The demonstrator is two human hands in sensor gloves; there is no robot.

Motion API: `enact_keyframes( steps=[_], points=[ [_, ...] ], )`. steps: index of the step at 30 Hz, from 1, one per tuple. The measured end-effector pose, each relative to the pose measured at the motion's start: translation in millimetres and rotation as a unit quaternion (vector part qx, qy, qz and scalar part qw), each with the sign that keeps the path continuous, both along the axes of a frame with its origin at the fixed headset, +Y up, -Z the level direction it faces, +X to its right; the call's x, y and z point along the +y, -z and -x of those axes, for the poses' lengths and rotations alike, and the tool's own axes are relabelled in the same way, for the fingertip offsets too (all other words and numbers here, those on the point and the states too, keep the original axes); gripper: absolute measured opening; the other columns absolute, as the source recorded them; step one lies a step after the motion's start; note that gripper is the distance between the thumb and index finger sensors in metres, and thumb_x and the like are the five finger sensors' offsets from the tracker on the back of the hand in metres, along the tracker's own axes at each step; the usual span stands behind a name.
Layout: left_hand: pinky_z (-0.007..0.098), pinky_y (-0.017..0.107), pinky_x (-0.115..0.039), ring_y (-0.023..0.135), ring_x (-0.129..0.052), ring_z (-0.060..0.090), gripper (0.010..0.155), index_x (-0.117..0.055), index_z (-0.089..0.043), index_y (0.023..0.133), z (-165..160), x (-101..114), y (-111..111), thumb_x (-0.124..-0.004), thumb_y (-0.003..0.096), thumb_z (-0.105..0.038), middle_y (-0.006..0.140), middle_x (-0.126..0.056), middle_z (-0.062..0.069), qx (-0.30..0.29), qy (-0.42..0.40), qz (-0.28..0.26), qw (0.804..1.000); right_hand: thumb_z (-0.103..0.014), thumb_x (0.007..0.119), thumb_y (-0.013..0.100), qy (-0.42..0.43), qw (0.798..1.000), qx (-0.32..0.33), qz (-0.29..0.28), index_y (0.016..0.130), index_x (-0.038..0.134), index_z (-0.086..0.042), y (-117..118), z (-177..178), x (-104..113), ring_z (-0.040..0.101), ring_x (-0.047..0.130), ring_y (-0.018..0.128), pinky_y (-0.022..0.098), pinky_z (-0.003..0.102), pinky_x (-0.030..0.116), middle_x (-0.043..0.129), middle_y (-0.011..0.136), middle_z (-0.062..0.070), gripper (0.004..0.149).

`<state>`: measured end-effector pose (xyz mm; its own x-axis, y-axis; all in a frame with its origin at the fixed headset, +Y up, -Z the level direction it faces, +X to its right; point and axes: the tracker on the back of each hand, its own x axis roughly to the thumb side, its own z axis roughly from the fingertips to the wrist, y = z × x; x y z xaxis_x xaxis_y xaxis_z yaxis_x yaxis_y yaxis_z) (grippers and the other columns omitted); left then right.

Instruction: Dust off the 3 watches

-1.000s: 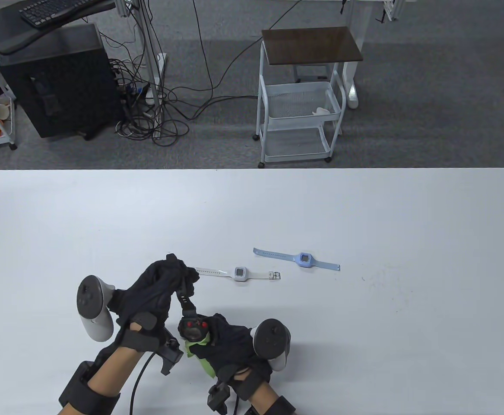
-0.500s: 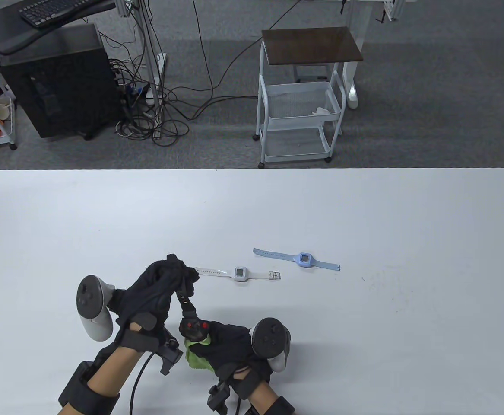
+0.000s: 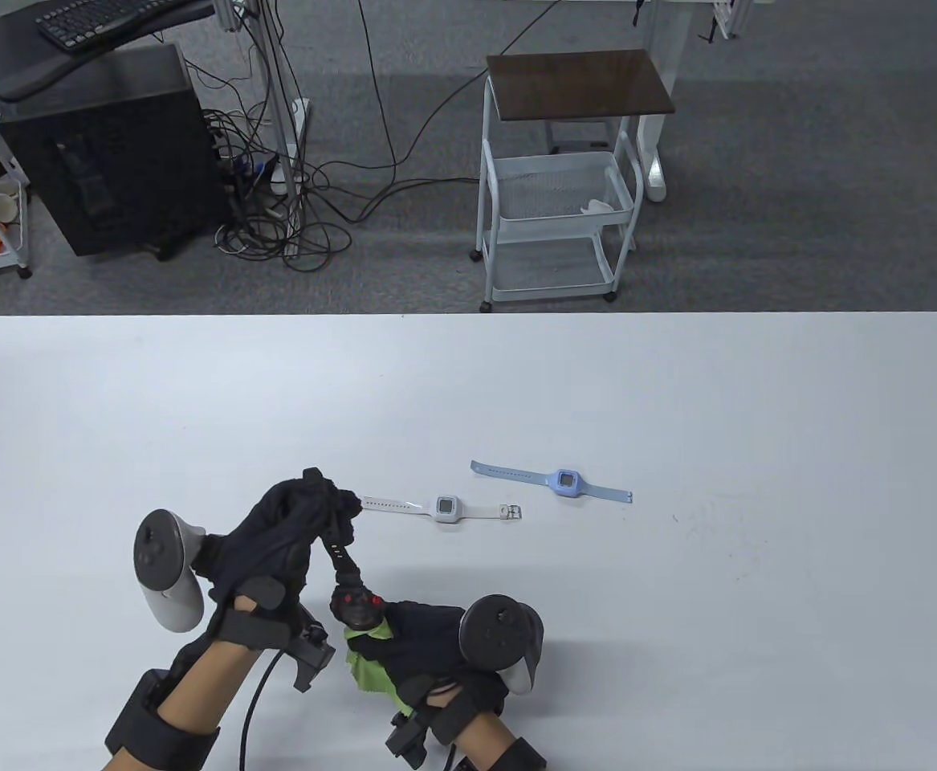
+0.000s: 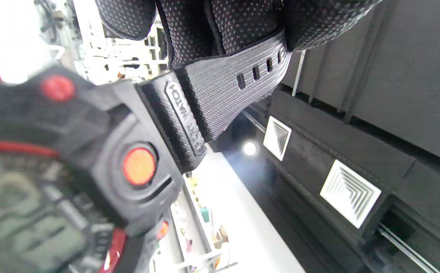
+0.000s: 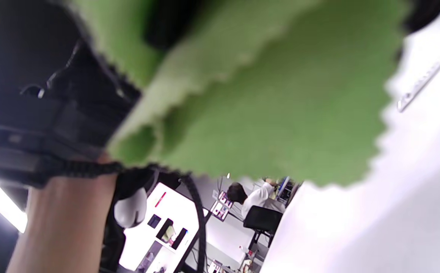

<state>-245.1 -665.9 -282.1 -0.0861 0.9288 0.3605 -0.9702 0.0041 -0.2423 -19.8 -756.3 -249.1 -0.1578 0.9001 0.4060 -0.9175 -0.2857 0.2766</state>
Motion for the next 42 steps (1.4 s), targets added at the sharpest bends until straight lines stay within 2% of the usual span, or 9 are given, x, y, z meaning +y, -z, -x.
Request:
enact_keyframes(
  steps=[3, 5, 15, 18, 22, 25, 28, 34, 42],
  points=[
    [0.051, 0.072, -0.066, 0.089, -0.089, 0.016, 0.042, -0.071, -0.021, 0.092, -1, 0, 0, -0.069, 0.0622, -0.051, 0.073, -0.091, -0.009, -0.003, 0.000, 0.001, 1.000, -0.037, 0.089, 0.033, -0.010, 1.000, 0.007, 0.018, 0.082, 0.087, -0.017, 2, 0, -2, 0.029, 0.094, 0.026, 0.050, 0.068, 0.058, 0.096, 0.051, 0.018, 0.053],
    [0.051, 0.072, -0.066, 0.089, -0.089, 0.016, 0.042, -0.071, -0.021, 0.091, -1, 0, 0, -0.069, 0.0620, -0.051, 0.072, -0.091, -0.009, -0.003, 0.003, -0.001, 1.000, -0.037, 0.089, 0.034, -0.012, 1.000, 0.001, 0.018, 0.082, 0.087, -0.019, 2, -1, -4, 0.029, 0.093, 0.028, 0.050, 0.069, 0.057, 0.095, 0.052, 0.018, 0.051],
    [0.051, 0.073, -0.066, 0.089, -0.088, 0.016, 0.042, -0.071, -0.021, 0.092, 4, 0, 1, -0.069, 0.0623, -0.051, 0.073, -0.091, -0.009, 0.004, -0.005, 0.001, 1.000, -0.057, 0.084, 0.035, -0.032, 0.999, 0.001, 0.018, 0.057, 0.101, -0.010, 1, 2, -7, 0.016, 0.095, 0.004, 0.041, 0.062, 0.071, 0.103, 0.025, 0.005, 0.055],
    [0.051, 0.073, -0.065, 0.089, -0.088, 0.016, 0.042, -0.071, -0.021, 0.092, 3, 0, 1, -0.069, 0.0622, -0.051, 0.073, -0.091, -0.009, 0.005, -0.001, -0.001, 1.000, -0.053, 0.085, 0.035, -0.032, 0.999, 0.000, 0.018, 0.060, 0.100, -0.009, 1, 2, -7, 0.019, 0.100, 0.010, 0.045, 0.064, 0.068, 0.105, 0.031, 0.008, 0.053],
    [0.051, 0.073, -0.066, 0.089, -0.088, 0.016, 0.042, -0.071, -0.021, 0.092, 2, -2, 1, -0.069, 0.0621, -0.051, 0.073, -0.091, -0.009, 0.004, 0.001, 0.000, 1.000, -0.043, 0.088, 0.034, -0.030, 0.999, 0.007, 0.027, 0.073, 0.093, -0.008, 2, 1, -7, 0.025, 0.102, 0.021, 0.048, 0.066, 0.063, 0.105, 0.043, 0.013, 0.052],
    [0.051, 0.073, -0.066, 0.089, -0.088, 0.016, 0.042, -0.071, -0.021, 0.092, 2, -2, 1, -0.069, 0.0622, -0.051, 0.073, -0.091, -0.009, 0.005, 0.004, -0.002, 1.000, -0.039, 0.087, 0.035, -0.039, 0.998, 0.015, 0.038, 0.078, 0.090, -0.014, 3, 1, -8, 0.030, 0.098, 0.029, 0.049, 0.069, 0.058, 0.100, 0.050, 0.017, 0.050],
    [0.051, 0.073, -0.065, 0.089, -0.088, 0.016, 0.042, -0.071, -0.021, 0.092, 3, -2, 2, -0.069, 0.0622, -0.051, 0.073, -0.091, -0.009, 0.005, 0.001, -0.001, 1.000, -0.042, 0.088, 0.035, -0.036, 0.998, 0.013, 0.040, 0.074, 0.094, -0.012, 4, 1, -8, 0.029, 0.098, 0.025, 0.048, 0.069, 0.059, 0.101, 0.046, 0.016, 0.050],
    [0.050, 0.073, -0.065, 0.089, -0.088, 0.016, 0.042, -0.071, -0.021, 0.092, 9, 1, 3, -0.068, 0.0622, -0.051, 0.073, -0.091, -0.009, 0.008, -0.018, -0.001, 1.000, -0.057, 0.083, 0.037, -0.044, 0.998, 0.005, 0.048, 0.051, 0.103, -0.012, 4, 0, -13, 0.023, 0.097, 0.010, 0.045, 0.066, 0.065, 0.104, 0.027, 0.007, 0.051],
    [0.051, 0.073, -0.065, 0.089, -0.088, 0.016, 0.042, -0.071, -0.021, 0.092, 6, -1, 2, -0.068, 0.0623, -0.051, 0.073, -0.091, -0.009, 0.010, -0.010, -0.004, 1.000, -0.035, 0.086, 0.035, -0.065, 0.997, 0.011, 0.049, 0.078, 0.091, -0.014, 5, 2, -13, 0.039, 0.096, 0.041, 0.051, 0.073, 0.051, 0.097, 0.061, 0.021, 0.047]
  ],
)
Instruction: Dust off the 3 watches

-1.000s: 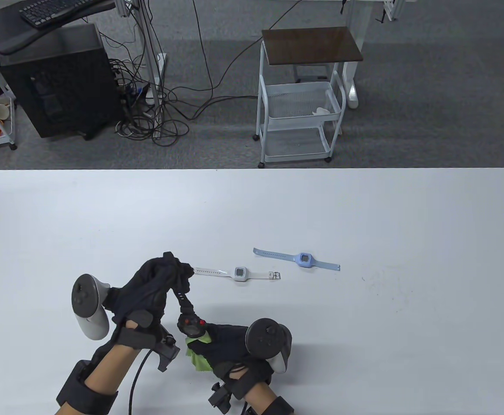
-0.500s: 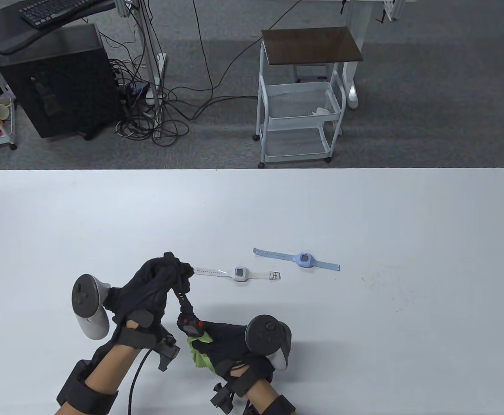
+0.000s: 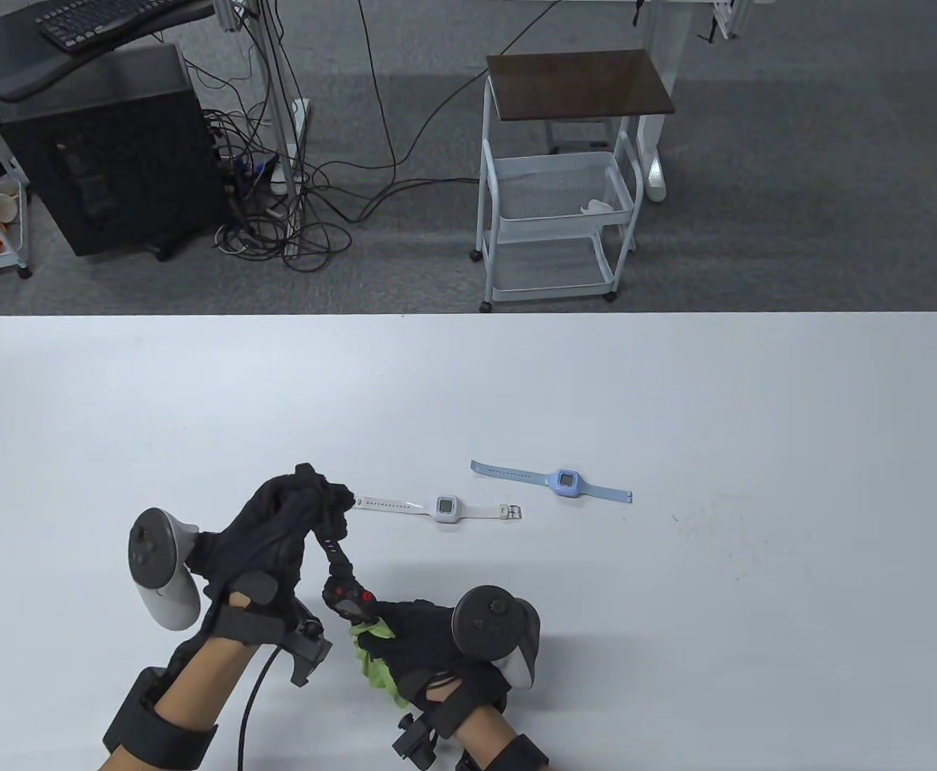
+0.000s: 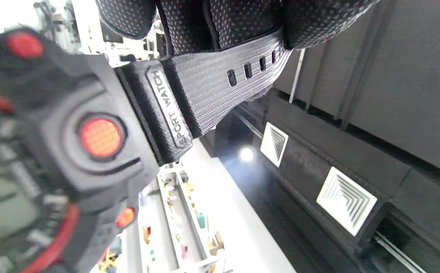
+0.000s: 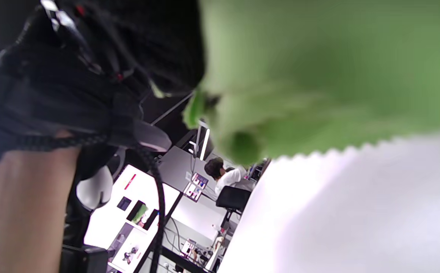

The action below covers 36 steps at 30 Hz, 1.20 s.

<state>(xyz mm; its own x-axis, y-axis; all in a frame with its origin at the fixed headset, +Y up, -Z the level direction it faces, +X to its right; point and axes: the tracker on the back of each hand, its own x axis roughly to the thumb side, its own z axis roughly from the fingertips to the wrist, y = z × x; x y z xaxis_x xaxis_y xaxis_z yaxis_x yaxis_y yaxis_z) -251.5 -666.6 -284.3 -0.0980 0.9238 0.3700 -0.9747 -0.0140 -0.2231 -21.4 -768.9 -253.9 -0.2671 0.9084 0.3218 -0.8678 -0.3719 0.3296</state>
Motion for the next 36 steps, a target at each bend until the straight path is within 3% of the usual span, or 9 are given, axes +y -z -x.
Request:
enact_keyframes(
  steps=[4, 9, 12, 15, 19, 24, 30, 34, 36],
  points=[
    [0.051, 0.073, -0.065, 0.090, -0.088, 0.016, 0.042, -0.071, -0.021, 0.092, 1, 0, 0, -0.068, 0.0624, -0.051, 0.073, -0.091, -0.009, 0.000, -0.006, 0.002, 1.000, -0.038, 0.086, 0.036, 0.004, 1.000, -0.002, 0.004, 0.075, 0.093, -0.015, 1, -1, 0, 0.038, 0.095, 0.038, 0.050, 0.073, 0.051, 0.097, 0.058, 0.021, 0.046],
    [0.051, 0.073, -0.065, 0.090, -0.087, 0.016, 0.042, -0.070, -0.021, 0.092, 2, 2, 0, -0.068, 0.0624, -0.051, 0.073, -0.091, -0.009, 0.004, -0.011, 0.001, 1.000, -0.044, 0.084, 0.039, 0.003, 1.000, 0.001, 0.011, 0.063, 0.097, -0.009, 1, 0, -2, 0.036, 0.094, 0.028, 0.049, 0.073, 0.052, 0.100, 0.046, 0.017, 0.045],
    [0.051, 0.073, -0.065, 0.090, -0.088, 0.016, 0.042, -0.070, -0.021, 0.092, 2, 2, 0, -0.068, 0.0624, -0.051, 0.074, -0.091, -0.009, 0.005, -0.013, 0.002, 1.000, -0.043, 0.084, 0.039, 0.001, 1.000, 0.004, 0.008, 0.066, 0.095, -0.011, 1, 0, -2, 0.038, 0.094, 0.035, 0.051, 0.074, 0.049, 0.099, 0.053, 0.018, 0.044],
    [0.051, 0.073, -0.065, 0.090, -0.088, 0.016, 0.042, -0.071, -0.021, 0.092, 2, 3, 0, -0.068, 0.0624, -0.051, 0.073, -0.091, -0.009, 0.005, -0.019, 0.002, 1.000, -0.035, 0.087, 0.036, -0.003, 1.000, 0.000, 0.004, 0.074, 0.092, -0.013, 1, 0, -3, 0.043, 0.095, 0.049, 0.052, 0.077, 0.044, 0.096, 0.068, 0.022, 0.044],
    [0.051, 0.073, -0.065, 0.090, -0.088, 0.016, 0.042, -0.070, -0.021, 0.092, 3, 3, 0, -0.067, 0.0625, -0.051, 0.073, -0.091, -0.010, 0.005, -0.023, 0.002, 1.000, -0.035, 0.087, 0.036, -0.003, 1.000, -0.006, 0.002, 0.074, 0.092, -0.013, 1, -1, -3, 0.045, 0.097, 0.054, 0.052, 0.077, 0.043, 0.098, 0.070, 0.021, 0.044],
    [0.051, 0.073, -0.065, 0.090, -0.088, 0.016, 0.042, -0.070, -0.022, 0.092, 5, 6, -1, -0.067, 0.0625, -0.051, 0.074, -0.090, -0.010, 0.002, -0.035, 0.002, 0.999, -0.042, 0.085, 0.039, 0.001, 1.000, -0.007, 0.012, 0.068, 0.096, -0.005, 1, -2, -6, 0.044, 0.100, 0.044, 0.051, 0.078, 0.044, 0.104, 0.058, 0.023, 0.048],
    [0.051, 0.073, -0.065, 0.090, -0.087, 0.016, 0.042, -0.070, -0.022, 0.093, 7, 5, 0, -0.067, 0.0627, -0.051, 0.074, -0.090, -0.010, 0.008, -0.028, -0.001, 1.000, -0.032, 0.087, 0.035, -0.012, 1.000, -0.021, -0.001, 0.073, 0.092, -0.004, 3, -7, 0, 0.046, 0.097, 0.049, 0.051, 0.078, 0.043, 0.099, 0.064, 0.026, 0.047],
    [0.051, 0.073, -0.065, 0.090, -0.088, 0.016, 0.042, -0.070, -0.022, 0.093, 9, 8, -1, -0.067, 0.0626, -0.051, 0.074, -0.090, -0.010, 0.012, -0.035, -0.005, 0.999, -0.039, 0.088, 0.037, -0.017, 0.999, -0.040, 0.002, 0.067, 0.095, -0.001, 5, -14, 1, 0.039, 0.103, 0.034, 0.050, 0.075, 0.049, 0.106, 0.050, 0.022, 0.050],
    [0.051, 0.073, -0.065, 0.090, -0.087, 0.016, 0.042, -0.070, -0.022, 0.093, 11, 9, -1, -0.067, 0.0626, -0.051, 0.074, -0.090, -0.010, 0.016, -0.025, -0.012, 0.999, -0.038, 0.088, 0.037, -0.017, 0.999, -0.042, 0.005, 0.067, 0.095, 0.000, 6, -16, 2, 0.039, 0.103, 0.034, 0.050, 0.075, 0.049, 0.106, 0.050, 0.022, 0.050]
  ],
)
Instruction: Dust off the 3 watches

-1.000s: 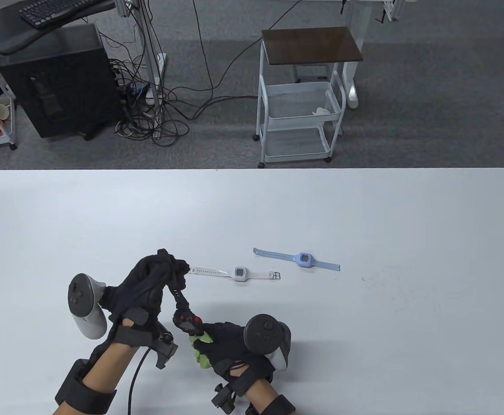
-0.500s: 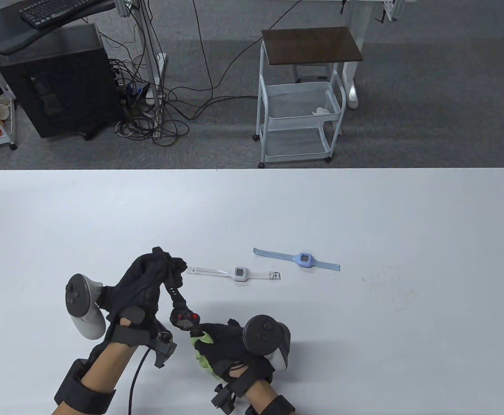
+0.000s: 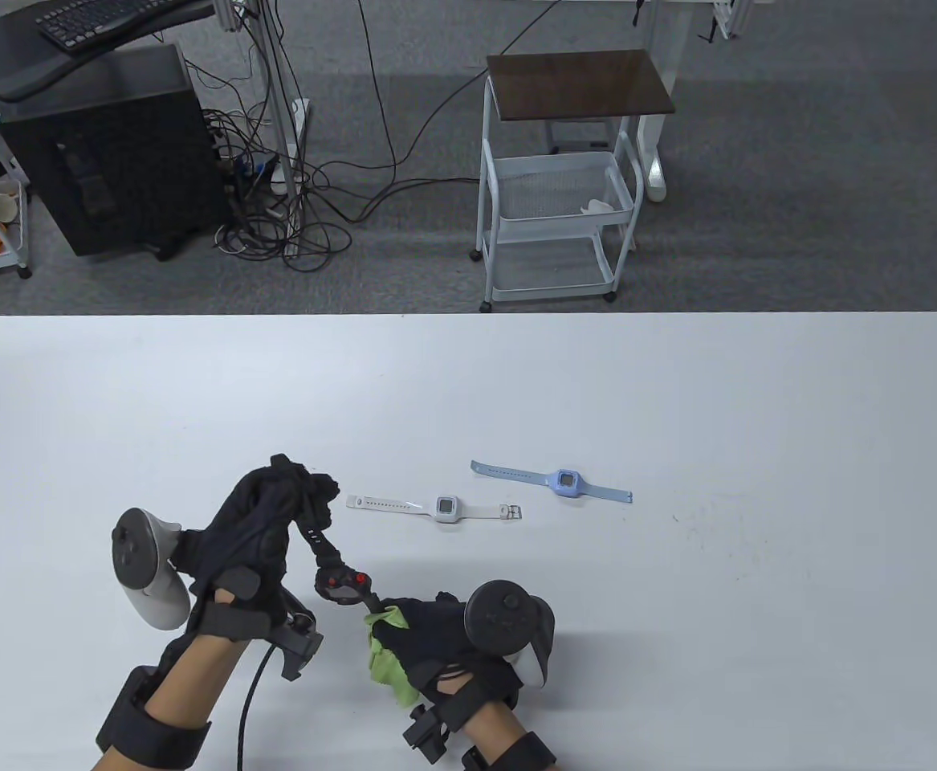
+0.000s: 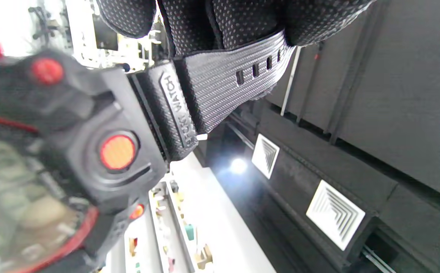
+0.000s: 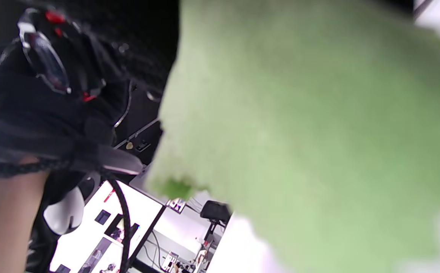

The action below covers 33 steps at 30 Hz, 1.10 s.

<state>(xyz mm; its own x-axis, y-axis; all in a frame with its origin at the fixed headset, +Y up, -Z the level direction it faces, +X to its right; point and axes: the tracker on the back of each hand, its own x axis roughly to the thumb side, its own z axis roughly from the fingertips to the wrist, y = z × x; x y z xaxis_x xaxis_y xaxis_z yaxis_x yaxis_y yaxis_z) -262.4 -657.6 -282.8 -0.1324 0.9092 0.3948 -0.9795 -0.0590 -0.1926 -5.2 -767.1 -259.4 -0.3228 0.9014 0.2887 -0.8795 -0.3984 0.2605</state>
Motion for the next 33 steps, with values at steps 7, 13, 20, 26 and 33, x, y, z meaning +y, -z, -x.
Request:
enact_keyframes(
  steps=[7, 13, 20, 26, 33],
  points=[
    [0.051, 0.073, -0.065, 0.090, -0.087, 0.016, 0.042, -0.070, -0.022, 0.093, 0, 0, 0, -0.067, 0.0625, -0.051, 0.074, -0.090, -0.010, 0.004, 0.006, -0.002, 1.000, -0.032, 0.089, 0.035, -0.026, 1.000, 0.000, -0.012, 0.072, 0.091, 0.001, 3, -5, 6, 0.042, 0.100, 0.041, 0.051, 0.075, 0.047, 0.102, 0.057, 0.024, 0.050],
    [0.051, 0.074, -0.065, 0.090, -0.088, 0.016, 0.042, -0.069, -0.022, 0.093, 3, 2, 1, -0.066, 0.0627, -0.051, 0.074, -0.090, -0.011, 0.001, -0.002, -0.003, 1.000, -0.038, 0.088, 0.037, -0.058, 0.998, -0.013, 0.009, 0.069, 0.094, 0.002, 10, -20, 5, 0.042, 0.101, 0.037, 0.051, 0.076, 0.047, 0.105, 0.052, 0.023, 0.051],
    [0.051, 0.074, -0.064, 0.090, -0.088, 0.016, 0.042, -0.069, -0.022, 0.093, 7, -3, 5, -0.066, 0.0627, -0.051, 0.074, -0.091, -0.010, 0.010, 0.011, 0.003, 1.000, -0.038, 0.088, 0.037, -0.108, 0.994, -0.024, -0.011, 0.074, 0.092, -0.002, 15, -33, 11, 0.047, 0.096, 0.047, 0.051, 0.078, 0.041, 0.100, 0.062, 0.025, 0.052],
    [0.051, 0.073, -0.064, 0.090, -0.088, 0.016, 0.042, -0.070, -0.022, 0.093, 6, -12, 9, -0.066, 0.0626, -0.051, 0.074, -0.091, -0.010, 0.011, 0.027, 0.014, 0.999, -0.041, 0.086, 0.039, -0.194, 0.981, -0.003, -0.008, 0.080, 0.089, -0.008, 16, -30, 7, 0.054, 0.083, 0.061, 0.051, 0.082, 0.030, 0.088, 0.077, 0.032, 0.054],
    [0.052, 0.073, -0.064, 0.090, -0.088, 0.016, 0.042, -0.070, -0.022, 0.093, 3, -17, 11, -0.066, 0.0626, -0.051, 0.074, -0.091, -0.010, 0.008, 0.042, 0.019, 0.999, -0.045, 0.082, 0.041, -0.283, 0.958, 0.030, 0.031, 0.090, 0.080, -0.012, 19, -25, -4, 0.062, 0.061, 0.077, 0.050, 0.083, 0.016, 0.066, 0.093, 0.036, 0.059]
  ],
)
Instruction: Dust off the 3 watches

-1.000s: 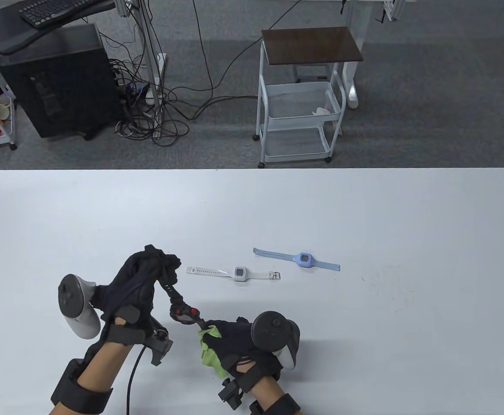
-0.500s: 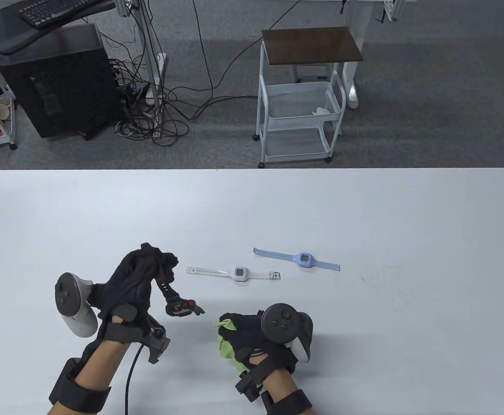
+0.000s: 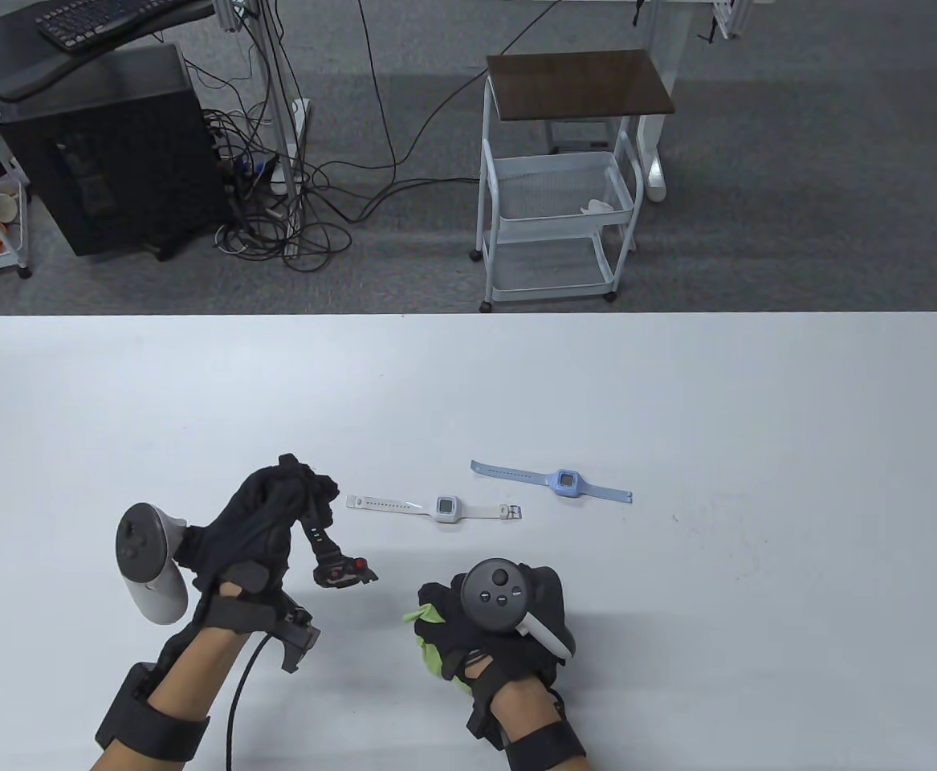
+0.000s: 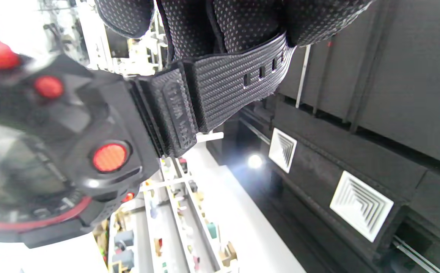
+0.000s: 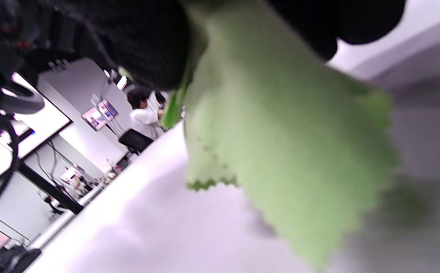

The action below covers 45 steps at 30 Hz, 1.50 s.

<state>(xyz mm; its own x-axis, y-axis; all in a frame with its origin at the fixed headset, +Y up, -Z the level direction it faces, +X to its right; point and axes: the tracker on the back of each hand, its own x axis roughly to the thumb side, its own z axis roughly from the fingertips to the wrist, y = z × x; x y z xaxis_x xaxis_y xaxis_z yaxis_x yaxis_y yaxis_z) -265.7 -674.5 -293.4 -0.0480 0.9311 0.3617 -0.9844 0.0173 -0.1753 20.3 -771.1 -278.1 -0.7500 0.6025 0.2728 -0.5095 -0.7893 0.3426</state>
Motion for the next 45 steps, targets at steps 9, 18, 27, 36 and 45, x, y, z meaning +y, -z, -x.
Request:
enact_keyframes(
  steps=[9, 18, 27, 36, 45],
  points=[
    [0.052, 0.073, -0.064, 0.090, -0.088, 0.016, 0.042, -0.070, -0.022, 0.093, 0, -2, 1, -0.067, 0.0626, -0.051, 0.074, -0.091, -0.010, 0.003, 0.007, 0.006, 1.000, -0.046, 0.081, 0.042, -0.050, 0.998, -0.001, 0.023, 0.096, 0.073, -0.015, 3, -1, -9, 0.063, 0.045, 0.085, 0.050, 0.082, 0.010, 0.050, 0.101, 0.036, 0.063],
    [0.052, 0.073, -0.064, 0.089, -0.089, 0.016, 0.042, -0.070, -0.022, 0.093, 0, -3, 0, -0.067, 0.0626, -0.051, 0.073, -0.091, -0.010, 0.002, 0.013, 0.012, 1.000, -0.048, 0.081, 0.042, -0.057, 0.998, 0.003, 0.038, 0.100, 0.064, -0.016, 3, 0, -13, 0.063, 0.041, 0.087, 0.049, 0.081, 0.009, 0.044, 0.103, 0.036, 0.068],
    [0.052, 0.073, -0.064, 0.089, -0.089, 0.016, 0.042, -0.070, -0.021, 0.092, 1, -4, 1, -0.067, 0.0625, -0.051, 0.073, -0.092, -0.010, 0.003, 0.018, 0.018, 1.000, -0.050, 0.080, 0.042, -0.054, 0.998, 0.006, 0.044, 0.102, 0.057, -0.015, 2, -1, -13, 0.064, 0.037, 0.089, 0.049, 0.081, 0.009, 0.040, 0.104, 0.035, 0.073],
    [0.051, 0.072, -0.066, 0.087, -0.091, 0.016, 0.042, -0.072, -0.020, 0.092, 6, -3, 3, -0.068, 0.0621, -0.050, 0.072, -0.094, -0.010, 0.013, 0.028, 0.028, 0.999, -0.055, 0.080, 0.041, -0.039, 0.998, 0.010, 0.052, 0.104, 0.044, -0.011, 2, -3, -13, 0.064, 0.034, 0.089, 0.049, 0.082, 0.009, 0.033, 0.105, 0.035, 0.085],
    [0.052, 0.071, -0.066, 0.086, -0.092, 0.017, 0.042, -0.073, -0.019, 0.091, 14, -1, 8, -0.069, 0.0621, -0.050, 0.071, -0.095, -0.009, 0.004, 0.045, 0.054, 0.998, -0.064, 0.077, 0.039, 0.020, 0.999, -0.002, 0.026, 0.105, 0.034, -0.009, 2, -13, 0, 0.064, 0.033, 0.089, 0.048, 0.082, 0.009, 0.026, 0.105, 0.034, 0.095]
  ],
)
